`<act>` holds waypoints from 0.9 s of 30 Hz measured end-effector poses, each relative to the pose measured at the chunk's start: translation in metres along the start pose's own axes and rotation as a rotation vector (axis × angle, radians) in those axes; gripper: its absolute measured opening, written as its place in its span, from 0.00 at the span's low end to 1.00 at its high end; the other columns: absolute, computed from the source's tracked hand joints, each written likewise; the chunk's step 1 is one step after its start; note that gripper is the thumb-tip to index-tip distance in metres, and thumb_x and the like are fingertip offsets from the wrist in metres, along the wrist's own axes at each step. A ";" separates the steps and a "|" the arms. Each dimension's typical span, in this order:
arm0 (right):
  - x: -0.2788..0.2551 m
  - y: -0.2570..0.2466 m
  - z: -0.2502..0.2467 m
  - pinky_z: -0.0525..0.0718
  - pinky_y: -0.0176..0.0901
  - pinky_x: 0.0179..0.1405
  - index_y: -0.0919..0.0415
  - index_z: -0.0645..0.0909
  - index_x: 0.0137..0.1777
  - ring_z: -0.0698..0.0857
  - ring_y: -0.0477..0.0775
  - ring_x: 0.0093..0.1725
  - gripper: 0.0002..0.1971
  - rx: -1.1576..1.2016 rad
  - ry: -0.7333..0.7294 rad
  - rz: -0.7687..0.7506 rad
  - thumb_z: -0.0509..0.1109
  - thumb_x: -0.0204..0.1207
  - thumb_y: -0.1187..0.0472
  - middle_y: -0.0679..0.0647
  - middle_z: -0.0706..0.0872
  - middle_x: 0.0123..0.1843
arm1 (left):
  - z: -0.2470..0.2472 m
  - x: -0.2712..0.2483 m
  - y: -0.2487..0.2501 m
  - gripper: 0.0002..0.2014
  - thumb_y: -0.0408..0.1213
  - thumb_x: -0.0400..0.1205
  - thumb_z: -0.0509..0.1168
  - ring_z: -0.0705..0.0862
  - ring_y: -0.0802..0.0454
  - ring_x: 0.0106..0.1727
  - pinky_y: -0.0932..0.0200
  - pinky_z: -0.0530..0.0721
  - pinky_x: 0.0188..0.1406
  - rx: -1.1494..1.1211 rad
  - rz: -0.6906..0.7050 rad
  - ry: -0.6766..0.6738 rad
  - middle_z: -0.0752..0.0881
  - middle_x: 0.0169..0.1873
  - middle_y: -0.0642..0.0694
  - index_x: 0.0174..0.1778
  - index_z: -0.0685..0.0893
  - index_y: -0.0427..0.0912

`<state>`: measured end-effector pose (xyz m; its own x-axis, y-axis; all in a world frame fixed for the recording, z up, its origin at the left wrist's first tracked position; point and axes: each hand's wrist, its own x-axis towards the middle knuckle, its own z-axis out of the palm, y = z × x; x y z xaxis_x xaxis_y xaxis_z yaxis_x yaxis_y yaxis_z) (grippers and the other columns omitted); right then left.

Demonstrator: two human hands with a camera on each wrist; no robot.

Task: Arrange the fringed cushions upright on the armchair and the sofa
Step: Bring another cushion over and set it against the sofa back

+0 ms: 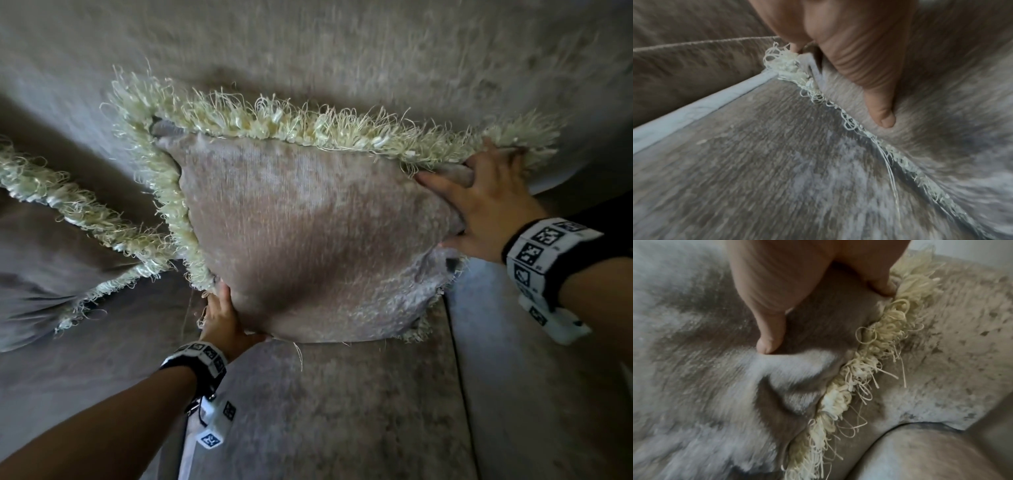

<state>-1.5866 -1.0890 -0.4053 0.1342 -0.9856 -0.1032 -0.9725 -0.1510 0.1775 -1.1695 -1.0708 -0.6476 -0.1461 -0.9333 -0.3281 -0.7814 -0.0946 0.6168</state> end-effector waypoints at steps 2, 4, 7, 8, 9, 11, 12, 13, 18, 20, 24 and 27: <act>0.001 0.001 0.007 0.74 0.80 0.57 0.39 0.56 0.80 0.68 0.78 0.65 0.59 0.044 0.016 0.002 0.88 0.49 0.48 0.70 0.67 0.62 | 0.011 0.001 0.001 0.68 0.45 0.54 0.86 0.71 0.30 0.66 0.33 0.77 0.64 -0.006 -0.016 0.047 0.67 0.65 0.33 0.82 0.45 0.44; -0.001 0.000 0.015 0.79 0.72 0.49 0.46 0.64 0.77 0.71 0.75 0.57 0.56 0.057 0.057 -0.016 0.89 0.47 0.53 0.68 0.67 0.59 | 0.018 0.000 0.004 0.60 0.35 0.61 0.82 0.74 0.27 0.63 0.36 0.78 0.61 -0.036 -0.058 0.092 0.67 0.65 0.31 0.83 0.48 0.42; -0.009 -0.011 0.026 0.77 0.63 0.40 0.57 0.76 0.67 0.74 0.74 0.49 0.49 0.073 0.110 -0.004 0.90 0.41 0.62 0.68 0.71 0.52 | 0.021 0.000 0.010 0.52 0.24 0.66 0.74 0.76 0.25 0.61 0.40 0.77 0.60 -0.083 -0.089 0.144 0.68 0.67 0.27 0.83 0.52 0.40; -0.014 -0.015 0.029 0.76 0.60 0.38 0.59 0.79 0.64 0.74 0.73 0.48 0.45 0.086 0.123 0.014 0.90 0.41 0.65 0.68 0.73 0.50 | 0.021 -0.001 0.010 0.51 0.23 0.66 0.73 0.74 0.27 0.65 0.41 0.75 0.65 -0.110 -0.069 0.162 0.67 0.69 0.27 0.83 0.53 0.40; -0.018 -0.020 0.031 0.77 0.60 0.39 0.61 0.81 0.62 0.74 0.72 0.48 0.43 0.094 0.130 0.032 0.89 0.42 0.68 0.68 0.74 0.50 | 0.021 -0.002 0.011 0.51 0.21 0.65 0.72 0.71 0.29 0.68 0.42 0.72 0.69 -0.137 -0.057 0.173 0.67 0.71 0.27 0.82 0.53 0.42; -0.028 -0.025 0.030 0.79 0.63 0.40 0.63 0.83 0.61 0.75 0.73 0.48 0.40 0.108 0.134 0.060 0.88 0.43 0.72 0.69 0.75 0.50 | 0.017 -0.009 0.015 0.50 0.20 0.65 0.70 0.68 0.32 0.72 0.43 0.69 0.74 -0.161 -0.029 0.179 0.66 0.73 0.28 0.82 0.54 0.44; -0.034 -0.025 0.028 0.81 0.64 0.40 0.64 0.83 0.61 0.76 0.75 0.48 0.40 0.115 0.140 0.069 0.86 0.43 0.75 0.71 0.76 0.50 | 0.012 -0.015 0.019 0.50 0.20 0.65 0.70 0.68 0.31 0.72 0.42 0.68 0.74 -0.160 -0.013 0.169 0.66 0.73 0.28 0.82 0.54 0.45; -0.042 -0.024 0.027 0.81 0.65 0.39 0.64 0.82 0.62 0.77 0.77 0.47 0.40 0.121 0.138 0.079 0.85 0.44 0.77 0.72 0.77 0.50 | 0.006 -0.023 0.022 0.51 0.21 0.65 0.70 0.68 0.31 0.71 0.41 0.68 0.74 -0.149 -0.003 0.160 0.66 0.73 0.27 0.83 0.53 0.46; -0.097 -0.009 0.010 0.80 0.63 0.42 0.61 0.78 0.67 0.74 0.79 0.52 0.29 0.157 0.162 0.258 0.70 0.62 0.71 0.73 0.73 0.53 | -0.045 -0.051 0.054 0.54 0.21 0.65 0.72 0.72 0.27 0.67 0.40 0.71 0.71 -0.045 0.177 0.193 0.67 0.70 0.26 0.83 0.52 0.53; -0.121 0.000 0.011 0.82 0.65 0.43 0.60 0.76 0.70 0.71 0.76 0.53 0.39 0.151 0.121 0.363 0.78 0.56 0.76 0.72 0.70 0.54 | -0.076 -0.052 0.076 0.56 0.21 0.64 0.74 0.77 0.26 0.61 0.39 0.78 0.64 0.009 0.271 0.221 0.70 0.66 0.28 0.82 0.52 0.58; -0.149 0.010 0.006 0.79 0.69 0.61 0.54 0.63 0.77 0.67 0.73 0.64 0.42 0.288 0.064 0.568 0.79 0.63 0.69 0.62 0.61 0.63 | -0.141 -0.060 0.125 0.57 0.22 0.66 0.77 0.82 0.25 0.43 0.40 0.85 0.39 0.198 0.448 0.303 0.73 0.55 0.28 0.79 0.52 0.70; -0.149 0.008 -0.001 0.77 0.67 0.65 0.52 0.58 0.79 0.64 0.71 0.69 0.41 0.401 0.059 0.690 0.75 0.69 0.67 0.59 0.55 0.68 | -0.176 -0.058 0.145 0.55 0.21 0.66 0.76 0.77 0.33 0.36 0.42 0.83 0.30 0.268 0.502 0.384 0.70 0.47 0.35 0.79 0.55 0.67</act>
<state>-1.6138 -0.9430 -0.3871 -0.5234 -0.8509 -0.0447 -0.8329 0.5220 -0.1838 -1.1680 -1.0915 -0.4132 -0.3428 -0.9032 0.2583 -0.8057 0.4241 0.4135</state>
